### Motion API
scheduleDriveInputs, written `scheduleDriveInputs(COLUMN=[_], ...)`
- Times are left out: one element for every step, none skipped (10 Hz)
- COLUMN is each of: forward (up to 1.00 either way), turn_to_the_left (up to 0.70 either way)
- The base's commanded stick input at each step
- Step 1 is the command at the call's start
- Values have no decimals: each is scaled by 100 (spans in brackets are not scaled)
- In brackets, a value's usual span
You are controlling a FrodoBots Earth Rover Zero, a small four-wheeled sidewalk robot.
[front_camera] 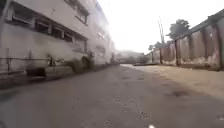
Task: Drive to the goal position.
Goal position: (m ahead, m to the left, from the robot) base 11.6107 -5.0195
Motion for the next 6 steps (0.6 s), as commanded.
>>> scheduleDriveInputs(forward=[100, 100, 100, 100, 100, 100], turn_to_the_left=[0, 0, 0, 0, 0, 0])
